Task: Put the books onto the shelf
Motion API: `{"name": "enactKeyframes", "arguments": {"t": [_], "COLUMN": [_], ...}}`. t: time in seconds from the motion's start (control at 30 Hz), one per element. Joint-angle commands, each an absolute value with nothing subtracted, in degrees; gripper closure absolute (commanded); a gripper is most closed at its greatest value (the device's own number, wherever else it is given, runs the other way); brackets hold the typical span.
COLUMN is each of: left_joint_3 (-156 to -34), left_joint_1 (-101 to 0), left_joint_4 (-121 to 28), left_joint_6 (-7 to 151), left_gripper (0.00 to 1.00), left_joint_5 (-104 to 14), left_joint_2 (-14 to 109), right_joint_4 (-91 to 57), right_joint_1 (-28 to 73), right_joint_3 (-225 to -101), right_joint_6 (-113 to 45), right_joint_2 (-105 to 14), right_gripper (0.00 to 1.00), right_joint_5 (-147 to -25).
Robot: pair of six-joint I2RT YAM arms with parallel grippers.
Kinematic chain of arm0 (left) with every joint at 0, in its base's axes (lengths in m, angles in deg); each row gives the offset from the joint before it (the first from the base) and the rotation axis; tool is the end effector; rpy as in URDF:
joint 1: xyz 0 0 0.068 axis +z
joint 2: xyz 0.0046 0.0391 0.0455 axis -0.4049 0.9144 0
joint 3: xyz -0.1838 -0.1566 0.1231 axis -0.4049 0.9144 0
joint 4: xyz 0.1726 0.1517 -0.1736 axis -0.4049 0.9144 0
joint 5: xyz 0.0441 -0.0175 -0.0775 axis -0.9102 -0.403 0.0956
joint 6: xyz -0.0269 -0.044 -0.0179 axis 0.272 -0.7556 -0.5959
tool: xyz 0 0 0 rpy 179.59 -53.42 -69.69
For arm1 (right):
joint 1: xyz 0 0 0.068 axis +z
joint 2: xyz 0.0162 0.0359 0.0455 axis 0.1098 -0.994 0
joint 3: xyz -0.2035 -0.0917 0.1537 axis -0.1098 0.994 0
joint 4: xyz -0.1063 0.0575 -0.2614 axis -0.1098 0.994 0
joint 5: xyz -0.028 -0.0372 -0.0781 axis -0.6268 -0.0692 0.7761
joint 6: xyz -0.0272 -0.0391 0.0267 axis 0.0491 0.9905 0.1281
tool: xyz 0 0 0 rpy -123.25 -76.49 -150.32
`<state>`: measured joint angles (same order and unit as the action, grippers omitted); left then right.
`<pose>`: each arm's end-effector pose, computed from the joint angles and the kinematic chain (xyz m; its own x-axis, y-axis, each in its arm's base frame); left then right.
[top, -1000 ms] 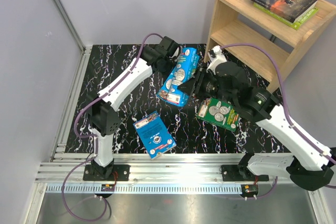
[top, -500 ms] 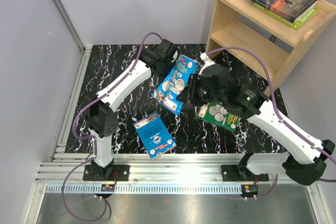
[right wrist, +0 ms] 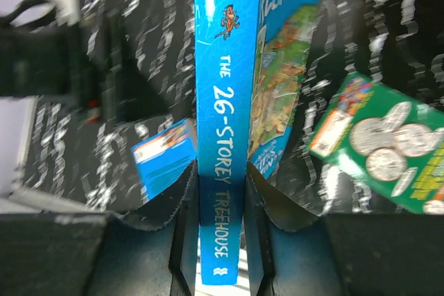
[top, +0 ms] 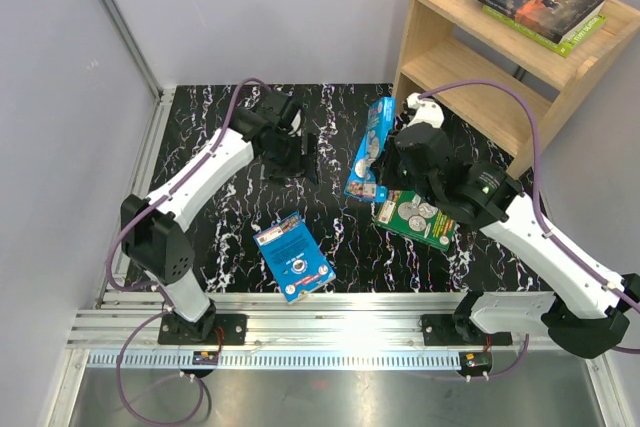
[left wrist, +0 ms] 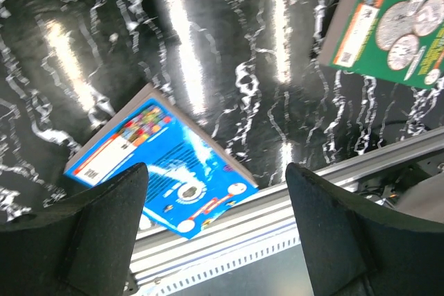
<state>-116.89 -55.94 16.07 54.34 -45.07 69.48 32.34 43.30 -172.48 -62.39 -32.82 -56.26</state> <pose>0.3180 -0.2052 0.3182 -0.9475 0.0248 -0.3188 0.1335 0.9366 -0.3238 0.1788 0.1890 0.4330 -0.5833 0.1400 -0.8001 -0.2044 0.9281 0.3114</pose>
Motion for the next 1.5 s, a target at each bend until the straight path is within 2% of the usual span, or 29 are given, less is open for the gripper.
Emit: {"name": "enactKeyframes", "arguments": {"t": [0.0,0.13,0.37,0.53,0.7,0.87,1.07,1.2,1.47], "left_joint_3": [-114.8,-112.9,-104.7,-102.5,-101.0,-97.4,-98.0,-96.8,-93.3], "left_joint_1": [-54.1,-53.6,-53.6,-53.6,-53.7,-53.6,-53.4,-53.0,-51.4], "left_joint_4": [16.0,15.7,14.1,15.6,17.1,17.1,17.6,17.5,16.7], "left_joint_6": [56.6,57.1,58.2,59.3,59.0,57.6,56.8,54.1,53.1], "left_gripper": [0.16,0.16,0.17,0.17,0.17,0.17,0.17,0.16,0.16], "left_joint_5": [-43.9,-43.7,-42.5,-43.2,-44.6,-47.4,-53.0,-59.9,-59.4], "left_joint_2": [66.7,65.8,60.7,57.4,54.4,51.0,48.7,45.8,42.5], "right_joint_4": [27.0,30.2,29.1,32.2,27.6,6.2,3.6,-8.8,-2.9], "right_joint_1": [42.5,42.5,40.7,34.0,27.3,22.4,17.4,15.7,13.8], "right_joint_3": [-175.9,-178.7,-182.9,-183.8,-176.4,-165.3,-164.8,-161.3,-164.0], "right_joint_6": [-60.4,-60.0,-51.4,-52.8,-49.6,-36.8,-34.0,-27.5,-31.4], "right_joint_2": [-30.7,-31.2,-34.5,-37.1,-35.4,-30.0,-32.4,-32.3,-36.0], "right_gripper": [1.0,1.0,1.0,1.0,1.0,1.0,1.0,1.0,1.0], "right_joint_5": [-47.2,-39.3,-15.8,-6.4,-4.6,-5.8,-7.4,-8.6,-12.0]}}
